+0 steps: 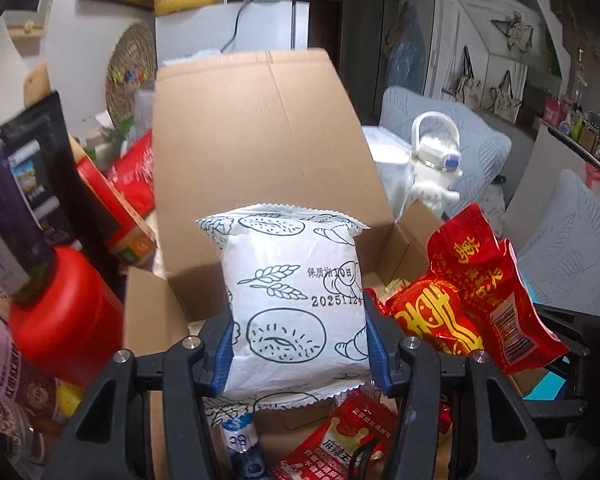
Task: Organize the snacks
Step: 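Lower the white bag and red chip bag into the box and open both tools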
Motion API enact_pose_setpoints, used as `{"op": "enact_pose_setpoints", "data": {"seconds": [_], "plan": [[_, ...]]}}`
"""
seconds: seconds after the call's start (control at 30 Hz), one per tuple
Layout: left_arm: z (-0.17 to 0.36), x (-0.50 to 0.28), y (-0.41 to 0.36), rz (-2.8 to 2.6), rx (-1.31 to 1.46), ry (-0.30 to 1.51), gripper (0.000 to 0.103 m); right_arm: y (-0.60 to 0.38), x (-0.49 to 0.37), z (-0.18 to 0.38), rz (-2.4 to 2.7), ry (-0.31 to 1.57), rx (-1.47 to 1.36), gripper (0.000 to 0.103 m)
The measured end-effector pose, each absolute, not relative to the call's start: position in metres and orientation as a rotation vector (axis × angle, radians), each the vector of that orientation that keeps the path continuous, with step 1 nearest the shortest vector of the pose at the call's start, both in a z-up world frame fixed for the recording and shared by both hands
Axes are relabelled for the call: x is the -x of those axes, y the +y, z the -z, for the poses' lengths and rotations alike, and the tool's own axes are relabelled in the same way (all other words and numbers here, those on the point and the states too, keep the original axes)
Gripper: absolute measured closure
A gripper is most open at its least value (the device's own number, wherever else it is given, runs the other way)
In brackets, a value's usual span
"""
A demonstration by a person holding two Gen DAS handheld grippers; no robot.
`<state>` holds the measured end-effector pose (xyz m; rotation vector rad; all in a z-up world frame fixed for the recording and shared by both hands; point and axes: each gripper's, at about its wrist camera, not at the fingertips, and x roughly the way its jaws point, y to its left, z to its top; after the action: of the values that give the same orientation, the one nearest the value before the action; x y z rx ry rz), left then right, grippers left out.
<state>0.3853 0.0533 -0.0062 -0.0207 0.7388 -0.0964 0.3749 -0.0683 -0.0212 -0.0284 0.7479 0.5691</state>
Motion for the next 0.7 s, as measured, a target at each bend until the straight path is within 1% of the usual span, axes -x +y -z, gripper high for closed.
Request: {"op": "enact_pose_setpoints", "data": {"seconds": [0.13, 0.2, 0.27, 0.33, 0.37, 0.4, 0.57, 0.7], "plan": [[0.019, -0.394, 0.051, 0.077, 0.008, 0.790, 0.050, -0.067, -0.382, 0.033, -0.550, 0.792, 0.049, 0.069], [0.026, -0.401, 0.050, 0.054, -0.004, 0.828, 0.050, -0.066, -0.386, 0.039, -0.544, 0.831, 0.044, 0.067], [0.031, -0.406, 0.050, 0.045, -0.005, 0.863, 0.049, -0.066, -0.387, 0.041, -0.541, 0.846, 0.050, 0.067], [0.031, -0.406, 0.051, 0.028, -0.018, 0.869, 0.048, -0.068, -0.385, 0.039, -0.523, 0.829, 0.064, 0.056], [0.031, -0.405, 0.051, 0.019, -0.019, 0.870, 0.048, -0.069, -0.384, 0.038, -0.511, 0.821, 0.069, 0.044], [0.031, -0.405, 0.053, 0.010, -0.017, 0.868, 0.048, -0.071, -0.384, 0.037, -0.508, 0.810, 0.066, 0.041], [0.025, -0.400, 0.054, -0.054, -0.068, 0.844, 0.048, -0.072, -0.379, 0.033, -0.493, 0.792, 0.080, 0.041], [0.021, -0.397, 0.056, -0.037, -0.054, 0.854, 0.048, -0.071, -0.369, 0.024, -0.481, 0.761, 0.098, 0.041]]}}
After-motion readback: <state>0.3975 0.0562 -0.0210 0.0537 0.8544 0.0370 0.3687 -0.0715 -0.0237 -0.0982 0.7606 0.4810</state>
